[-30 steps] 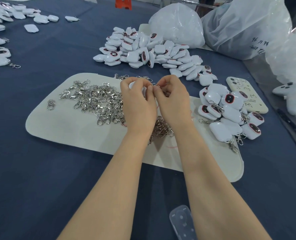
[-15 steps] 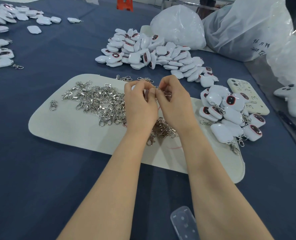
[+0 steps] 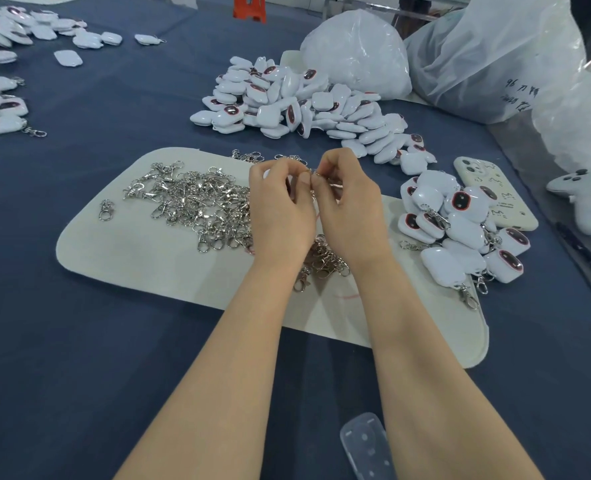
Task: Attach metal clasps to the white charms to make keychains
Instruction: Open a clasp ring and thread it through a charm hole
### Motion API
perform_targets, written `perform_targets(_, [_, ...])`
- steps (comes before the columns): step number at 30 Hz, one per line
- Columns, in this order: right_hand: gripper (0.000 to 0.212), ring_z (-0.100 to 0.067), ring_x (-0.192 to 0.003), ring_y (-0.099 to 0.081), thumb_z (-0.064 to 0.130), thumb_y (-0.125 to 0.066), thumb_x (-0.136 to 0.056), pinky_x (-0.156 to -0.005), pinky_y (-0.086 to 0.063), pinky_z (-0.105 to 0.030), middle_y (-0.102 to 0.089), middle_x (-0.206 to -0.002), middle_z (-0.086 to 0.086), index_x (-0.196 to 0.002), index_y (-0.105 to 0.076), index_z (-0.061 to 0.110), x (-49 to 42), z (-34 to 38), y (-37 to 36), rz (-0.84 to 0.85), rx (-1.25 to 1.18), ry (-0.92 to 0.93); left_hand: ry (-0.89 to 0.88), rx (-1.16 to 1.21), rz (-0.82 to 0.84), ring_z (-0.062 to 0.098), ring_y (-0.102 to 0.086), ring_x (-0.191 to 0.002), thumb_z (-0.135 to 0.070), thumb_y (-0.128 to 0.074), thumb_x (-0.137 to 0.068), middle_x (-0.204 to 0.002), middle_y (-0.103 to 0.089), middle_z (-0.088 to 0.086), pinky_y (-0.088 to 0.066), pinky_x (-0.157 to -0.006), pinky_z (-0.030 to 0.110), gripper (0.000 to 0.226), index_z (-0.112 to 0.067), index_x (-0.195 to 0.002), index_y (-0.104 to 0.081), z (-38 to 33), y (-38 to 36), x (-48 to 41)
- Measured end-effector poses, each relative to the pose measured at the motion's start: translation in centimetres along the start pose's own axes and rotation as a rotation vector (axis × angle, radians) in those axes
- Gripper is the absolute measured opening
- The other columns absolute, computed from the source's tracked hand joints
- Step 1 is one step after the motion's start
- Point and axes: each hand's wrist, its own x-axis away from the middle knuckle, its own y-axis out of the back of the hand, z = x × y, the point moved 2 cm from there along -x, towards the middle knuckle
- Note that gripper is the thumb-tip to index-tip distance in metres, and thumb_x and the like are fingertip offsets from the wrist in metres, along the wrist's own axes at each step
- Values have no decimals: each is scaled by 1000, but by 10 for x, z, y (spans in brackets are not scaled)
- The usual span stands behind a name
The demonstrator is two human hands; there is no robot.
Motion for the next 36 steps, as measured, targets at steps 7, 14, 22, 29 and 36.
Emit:
perform_targets(7, [6,-14,-74,-54,3,-52,-91,-70,-46,-29,-53,-75,12,-93,-52,9,-1,-3,3,-9,37,-6,-54,-71,0,-8,-45,-74,-15,-56,-92,-108,-40,-2,-33,-65,6,8,-13,-95,-64,0,-1,3])
perform_targets(14, [8,2,-73,-56,10,-59,-90,-67,-43,-10,-57,-77,17,-90,-53,15,-1,-4,5,-7,-17,-45,-86,-120,-32,-3,-46,-71,-14,-56,-93,-109,-44,0,-35,-64,5,8,-10,-93,-63,1,1,4])
perform_targets(22, [5,6,-74,-56,13,-62,-88,-70,-45,-11,-60,-79,16,-90,-59,16,-2,-7,4,-8,-71,-142,8,9,-66,-13,-45,-66,-10,-58,-91,-109,-50,7,-29,-66,-4,5,-12,-90,-62,-1,0,2])
perform_targets(29, [11,3,-71,-53,8,-63,-85,-67,-43,-10,-58,-78,15,-86,-56,18,-3,-2,4,-66,-67,-109,6,5,-44,-17,-44,-67,-10,-60,-90,-108,-52,11,-30,-66,-3,10,-17,-83,-57,-1,0,1])
perform_targets(36, [11,-2,-72,-54,7,-62,-85,-67,-44,-12,-58,-79,11,-86,-56,15,-2,0,4,-75,-53,-98,-1,-2,-44,-17,-44,-68,-9,-59,-90,-109,-53,12,-29,-67,-3,8,-15,-85,-59,0,0,-1])
